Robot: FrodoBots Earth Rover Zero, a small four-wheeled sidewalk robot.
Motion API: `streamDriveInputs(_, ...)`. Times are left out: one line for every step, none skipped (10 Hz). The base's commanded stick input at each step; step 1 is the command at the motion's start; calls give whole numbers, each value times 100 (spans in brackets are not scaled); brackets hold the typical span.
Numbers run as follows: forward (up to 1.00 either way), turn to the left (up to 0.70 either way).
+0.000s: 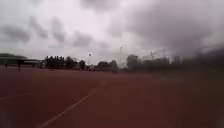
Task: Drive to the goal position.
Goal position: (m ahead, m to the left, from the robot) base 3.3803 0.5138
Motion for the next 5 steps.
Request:
streamDriveInputs(85, 0)
streamDriveInputs(85, 0)
streamDriveInputs(85, 0)
streamDriveInputs(85, 0)
streamDriveInputs(85, 0)
